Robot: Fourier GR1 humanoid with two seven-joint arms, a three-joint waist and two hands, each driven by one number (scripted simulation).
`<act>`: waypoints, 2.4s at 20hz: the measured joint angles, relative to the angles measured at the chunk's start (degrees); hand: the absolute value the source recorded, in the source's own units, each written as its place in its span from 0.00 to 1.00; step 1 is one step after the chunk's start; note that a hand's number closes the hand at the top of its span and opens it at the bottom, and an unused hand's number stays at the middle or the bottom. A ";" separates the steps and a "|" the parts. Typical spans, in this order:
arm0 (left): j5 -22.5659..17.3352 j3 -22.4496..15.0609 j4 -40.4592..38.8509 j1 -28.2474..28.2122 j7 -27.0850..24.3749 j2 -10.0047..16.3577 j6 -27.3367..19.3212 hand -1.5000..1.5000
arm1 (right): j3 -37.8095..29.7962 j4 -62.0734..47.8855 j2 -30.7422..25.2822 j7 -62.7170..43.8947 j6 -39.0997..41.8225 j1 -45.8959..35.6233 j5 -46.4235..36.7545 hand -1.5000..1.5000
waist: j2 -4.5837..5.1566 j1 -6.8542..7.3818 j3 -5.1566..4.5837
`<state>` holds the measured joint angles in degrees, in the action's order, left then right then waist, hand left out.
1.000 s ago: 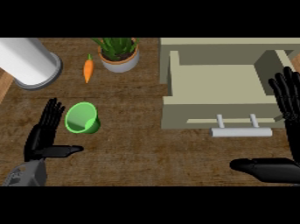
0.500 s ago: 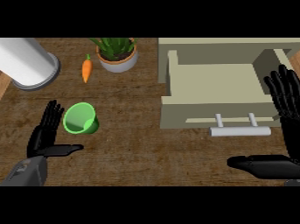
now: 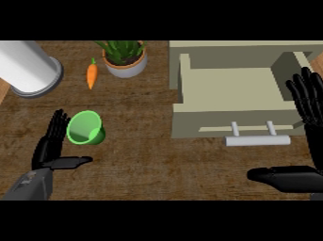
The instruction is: Pick up the cup, place it into the drawer and close the drawer
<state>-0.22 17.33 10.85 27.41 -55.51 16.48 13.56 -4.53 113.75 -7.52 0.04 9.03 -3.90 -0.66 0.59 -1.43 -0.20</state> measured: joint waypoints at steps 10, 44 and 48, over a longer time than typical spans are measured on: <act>0.17 0.06 -1.09 1.58 -0.28 -1.06 1.47 0.00 | -0.57 -1.71 0.10 0.88 0.50 -0.50 0.60 0.00 | 0.13 -0.22 -0.05; -8.14 5.51 7.08 0.67 -1.24 -4.39 7.78 1.00 | -2.21 -3.38 -0.64 0.28 0.90 -1.95 1.42 0.00 | -0.14 0.37 0.03; -8.89 5.32 10.55 1.84 -1.21 -5.14 7.35 1.00 | -1.90 -3.19 -0.20 0.50 0.46 -1.19 0.74 0.00 | -0.37 0.70 0.08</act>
<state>-9.11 22.65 21.39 29.25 -56.72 11.34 20.91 -6.44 110.56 -7.72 0.55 9.50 -5.09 0.08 0.22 -0.73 -0.12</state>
